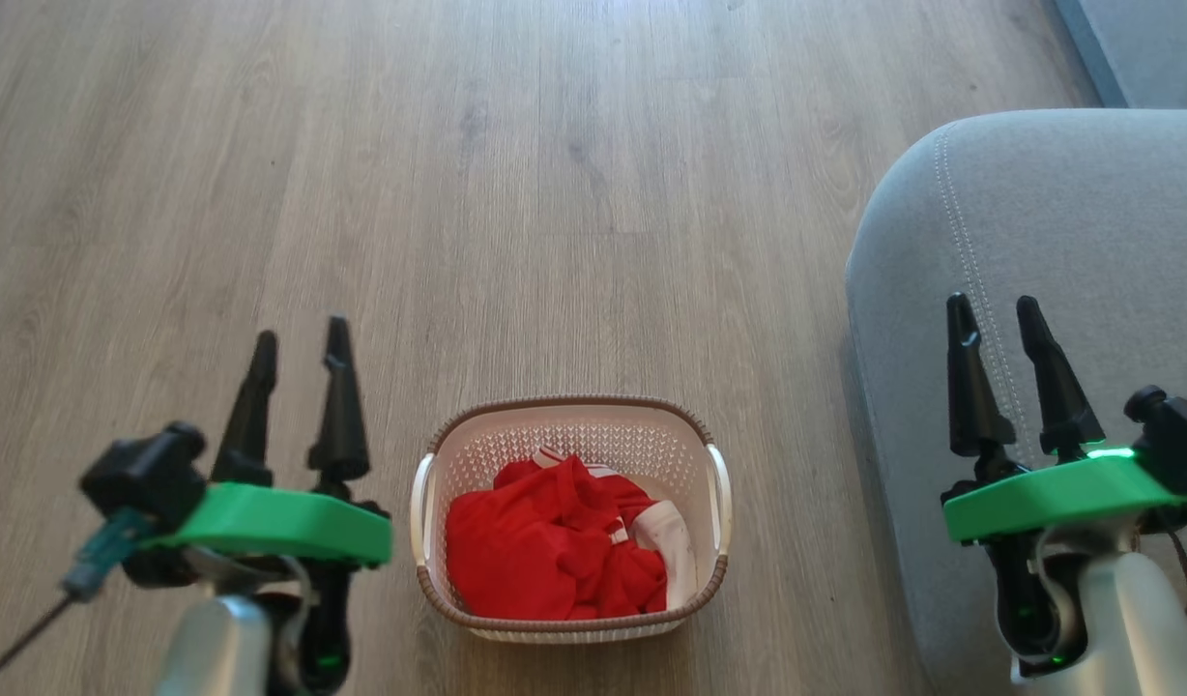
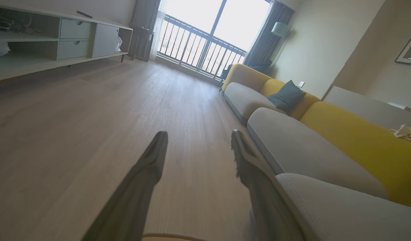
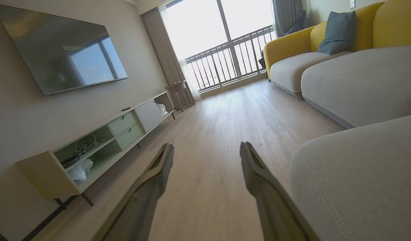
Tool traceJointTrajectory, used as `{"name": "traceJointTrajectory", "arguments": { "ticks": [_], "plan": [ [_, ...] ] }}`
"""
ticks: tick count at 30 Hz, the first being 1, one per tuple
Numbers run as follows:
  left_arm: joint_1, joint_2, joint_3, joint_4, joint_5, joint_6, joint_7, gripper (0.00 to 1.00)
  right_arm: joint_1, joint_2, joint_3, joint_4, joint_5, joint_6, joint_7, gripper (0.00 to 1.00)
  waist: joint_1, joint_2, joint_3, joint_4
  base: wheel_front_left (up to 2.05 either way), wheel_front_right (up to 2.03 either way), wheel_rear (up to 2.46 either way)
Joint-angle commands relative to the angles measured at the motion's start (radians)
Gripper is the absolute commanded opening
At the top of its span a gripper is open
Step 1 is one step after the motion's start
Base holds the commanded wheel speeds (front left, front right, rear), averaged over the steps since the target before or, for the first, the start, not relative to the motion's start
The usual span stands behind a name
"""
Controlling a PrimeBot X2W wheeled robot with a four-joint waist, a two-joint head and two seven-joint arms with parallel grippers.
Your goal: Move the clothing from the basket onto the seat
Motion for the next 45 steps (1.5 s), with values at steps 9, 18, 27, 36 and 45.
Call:
{"name": "traceJointTrajectory", "arguments": {
  "ticks": [9,18,27,36,45],
  "plan": [
    [-0.043,0.05,-0.08,-0.015,0.145,0.095,-0.037,1.0,-0.036,-0.004,0.06,0.017,-0.12,0.0,-0.038,1.0,0.0,0.0,0.002,-0.002,0.0,0.0,0.0],
    [-0.027,0.072,-0.157,0.064,0.226,0.136,-0.063,1.0,-0.042,-0.004,0.082,0.1,-0.221,0.0,-0.064,1.0,0.0,0.0,-0.001,-0.004,0.0,0.0,0.0],
    [-0.012,0.062,-0.178,0.137,0.324,0.117,-0.089,1.0,-0.055,-0.003,0.065,0.201,-0.35,0.0,-0.091,1.0,0.0,0.0,-0.006,-0.008,0.0,0.0,0.0],
    [-0.012,0.045,-0.168,0.162,0.422,0.114,-0.113,1.0,-0.068,-0.003,0.072,0.216,-0.444,0.0,-0.114,1.0,0.0,0.0,-0.009,-0.013,0.0,0.0,0.0],
    [-0.009,0.036,-0.161,0.162,0.474,0.109,-0.122,1.0,-0.073,-0.003,0.071,0.22,-0.479,0.0,-0.123,1.0,0.0,0.0,-0.006,-0.009,0.0,0.0,0.0]
  ]
}}
